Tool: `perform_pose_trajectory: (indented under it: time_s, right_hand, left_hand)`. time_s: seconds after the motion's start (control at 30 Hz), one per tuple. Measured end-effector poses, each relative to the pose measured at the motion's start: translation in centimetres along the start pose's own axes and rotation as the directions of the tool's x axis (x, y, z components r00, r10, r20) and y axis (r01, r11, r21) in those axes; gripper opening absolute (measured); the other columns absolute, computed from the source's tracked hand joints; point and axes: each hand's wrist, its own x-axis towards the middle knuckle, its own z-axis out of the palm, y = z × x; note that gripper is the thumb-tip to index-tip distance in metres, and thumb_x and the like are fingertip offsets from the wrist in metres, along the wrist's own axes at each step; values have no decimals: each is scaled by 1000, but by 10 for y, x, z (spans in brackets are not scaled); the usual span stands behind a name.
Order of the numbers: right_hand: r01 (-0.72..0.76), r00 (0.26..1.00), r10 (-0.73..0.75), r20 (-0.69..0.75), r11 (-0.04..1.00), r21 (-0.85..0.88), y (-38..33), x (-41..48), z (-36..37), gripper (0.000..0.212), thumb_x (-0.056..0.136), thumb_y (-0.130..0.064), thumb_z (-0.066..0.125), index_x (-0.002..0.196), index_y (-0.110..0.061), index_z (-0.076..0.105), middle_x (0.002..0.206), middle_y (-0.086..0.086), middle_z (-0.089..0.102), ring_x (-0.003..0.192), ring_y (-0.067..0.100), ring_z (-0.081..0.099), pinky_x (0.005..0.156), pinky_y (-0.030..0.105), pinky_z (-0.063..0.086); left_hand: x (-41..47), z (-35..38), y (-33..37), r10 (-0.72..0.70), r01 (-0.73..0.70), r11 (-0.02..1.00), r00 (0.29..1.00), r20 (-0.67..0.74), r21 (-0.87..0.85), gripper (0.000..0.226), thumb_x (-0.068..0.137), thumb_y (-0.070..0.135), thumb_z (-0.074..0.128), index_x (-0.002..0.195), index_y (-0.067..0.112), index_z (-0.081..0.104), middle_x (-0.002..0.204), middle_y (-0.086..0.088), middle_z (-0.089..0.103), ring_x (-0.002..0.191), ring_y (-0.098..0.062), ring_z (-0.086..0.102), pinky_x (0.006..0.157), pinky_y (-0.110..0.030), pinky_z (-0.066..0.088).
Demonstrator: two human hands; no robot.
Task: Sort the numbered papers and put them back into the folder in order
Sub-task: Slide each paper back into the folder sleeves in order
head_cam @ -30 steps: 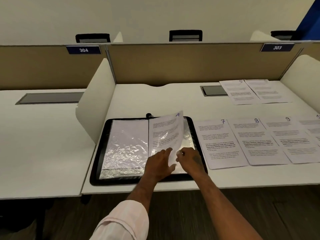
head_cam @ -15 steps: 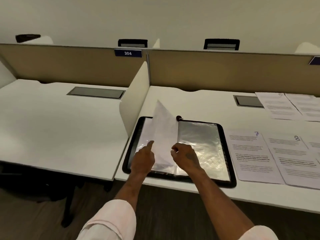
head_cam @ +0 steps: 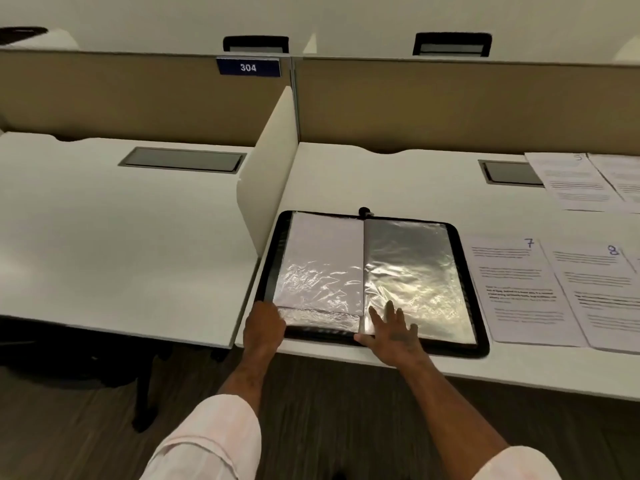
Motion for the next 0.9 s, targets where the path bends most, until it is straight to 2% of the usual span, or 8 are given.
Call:
perform_pose_trajectory:
  time_s: [0.13,0.37,0.47,0.57,0.67,0.77,0.83,0.9]
  right_hand:
    - [11,1000,-10,10,998,-70,4,1,5,84,91,-70,34,154,-30,-3,160,10,-19,148,32,-11,116,59,6]
    - [-22,993,13,-120,997,-76,12,-4,-18,81,91,-72,25,154,-31,-5,160,12,-16,148,34,-8,116,58,7]
    - [-24,980,10,-199,997,-68,23,-10,-39,98,71,-84,-5,153,-32,-6,160,12,-18,148,33,-10,116,57,6]
    - [-27,959,13,-285,999,-44,44,-13,-62,123,48,-88,-31,154,-32,-4,160,12,-16,149,33,-8,116,56,9]
    - [-54,927,44,-373,998,-18,70,-17,-84,106,71,-85,-16,153,-29,20,160,17,8,147,38,15,109,60,26]
    - [-98,905,97,-415,995,20,107,-17,-99,89,87,-78,3,144,-24,46,149,22,38,132,42,44,91,64,45]
    - [-110,892,108,-440,994,21,135,-30,-117,96,82,-81,-5,149,-26,34,155,21,27,139,41,34,100,64,39]
    - [-99,882,96,-462,995,18,167,-39,-131,109,65,-85,-23,154,-31,5,161,14,-3,149,34,3,114,58,16]
  left_hand:
    - [2,1,-1,56,-51,986,998,-25,159,23,94,17,49,105,6,66,112,-11,59,100,-25,60,82,-36,52]
    - [9,2,28,388,-357,869,921,-26,344,52,94,27,56,142,12,47,152,-15,37,137,-34,39,108,-48,35]
    - [6,-3,59,445,-421,814,895,35,399,69,97,46,48,154,14,27,161,-14,17,148,-32,18,117,-52,19]
    - [3,-4,95,489,-485,761,865,109,431,84,93,71,15,157,19,-3,164,-9,-10,151,-27,-7,118,-50,-6]
    - [-5,0,133,558,-552,728,822,117,406,96,75,78,-12,153,22,-16,162,-5,-20,150,-23,-17,115,-51,-14]
    - [-14,8,175,616,-604,710,782,95,362,94,77,80,-8,152,24,-19,162,-4,-20,149,-20,-18,116,-51,-15]
    - [-21,18,209,660,-639,681,747,77,357,92,80,81,-5,151,25,-18,163,-4,-18,150,-20,-17,117,-52,-12]
    - [-30,28,242,703,-671,651,709,51,356,92,82,81,-3,153,25,-12,163,-4,-14,150,-21,-14,117,-52,-9]
